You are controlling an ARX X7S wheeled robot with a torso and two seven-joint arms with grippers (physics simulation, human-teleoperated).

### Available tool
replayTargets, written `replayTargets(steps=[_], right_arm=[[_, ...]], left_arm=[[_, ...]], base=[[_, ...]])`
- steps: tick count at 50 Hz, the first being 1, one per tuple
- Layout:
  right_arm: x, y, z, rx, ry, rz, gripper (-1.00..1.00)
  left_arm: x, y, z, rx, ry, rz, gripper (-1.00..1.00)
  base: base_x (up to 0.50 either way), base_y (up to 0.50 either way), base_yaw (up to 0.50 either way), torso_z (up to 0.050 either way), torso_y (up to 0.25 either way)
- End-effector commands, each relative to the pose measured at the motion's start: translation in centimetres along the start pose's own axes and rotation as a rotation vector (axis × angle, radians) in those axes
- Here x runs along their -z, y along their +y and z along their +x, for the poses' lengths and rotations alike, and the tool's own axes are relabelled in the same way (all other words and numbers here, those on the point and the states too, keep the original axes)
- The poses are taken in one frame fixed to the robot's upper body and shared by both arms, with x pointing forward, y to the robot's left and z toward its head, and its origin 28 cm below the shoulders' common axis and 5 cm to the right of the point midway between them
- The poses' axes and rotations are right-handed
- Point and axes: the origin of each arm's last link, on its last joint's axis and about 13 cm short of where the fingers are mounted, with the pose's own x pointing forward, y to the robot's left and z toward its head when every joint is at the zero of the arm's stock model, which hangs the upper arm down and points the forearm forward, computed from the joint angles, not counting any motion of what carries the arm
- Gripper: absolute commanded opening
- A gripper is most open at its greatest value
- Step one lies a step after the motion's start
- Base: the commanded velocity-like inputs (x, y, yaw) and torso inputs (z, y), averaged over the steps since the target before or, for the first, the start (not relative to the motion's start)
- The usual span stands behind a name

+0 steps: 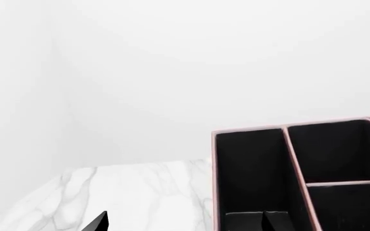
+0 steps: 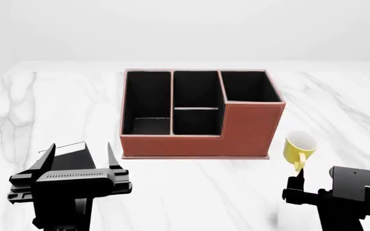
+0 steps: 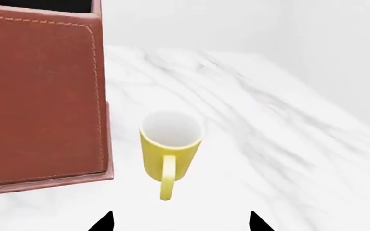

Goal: Pick up the yellow and white mug and place it to the right of the caddy.

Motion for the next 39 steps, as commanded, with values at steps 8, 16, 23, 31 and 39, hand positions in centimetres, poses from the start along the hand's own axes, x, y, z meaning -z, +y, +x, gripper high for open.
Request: replayTargets(steps=[8,16,23,31,39], right_arm=[[-0.2,-0.6,-3.3,0.000,-0.076,0.005,1.00],[-0.8,-0.8,-5.0,0.011,-0.127,-0.003,1.00],[-1.1,-1.0,-6.0,0.015,-0.156,0.002,1.00],[-1.4,-1.0,-6.9,0.033,-0.194,0.001,1.00],[-2.0,-1.0,-7.7,0.049,-0.244,0.006,1.00]], left_arm=[[-0.2,0.1,-0.2,-0.002,-0.006,0.000,1.00],[-0.2,0.1,-0.2,-0.001,-0.009,-0.001,1.00],[-0.2,0.1,-0.2,0.000,-0.011,-0.001,1.00],[-0.2,0.1,-0.3,-0.001,-0.010,-0.001,1.00],[-0.2,0.1,-0.3,-0.002,-0.009,-0.001,1.00]], base=[[0.00,0.00,0.00,0.000,0.000],[0.00,0.00,0.00,0.000,0.000],[0.00,0.00,0.00,0.000,0.000],[0.00,0.00,0.00,0.000,0.000],[0.00,0.00,0.00,0.000,0.000]])
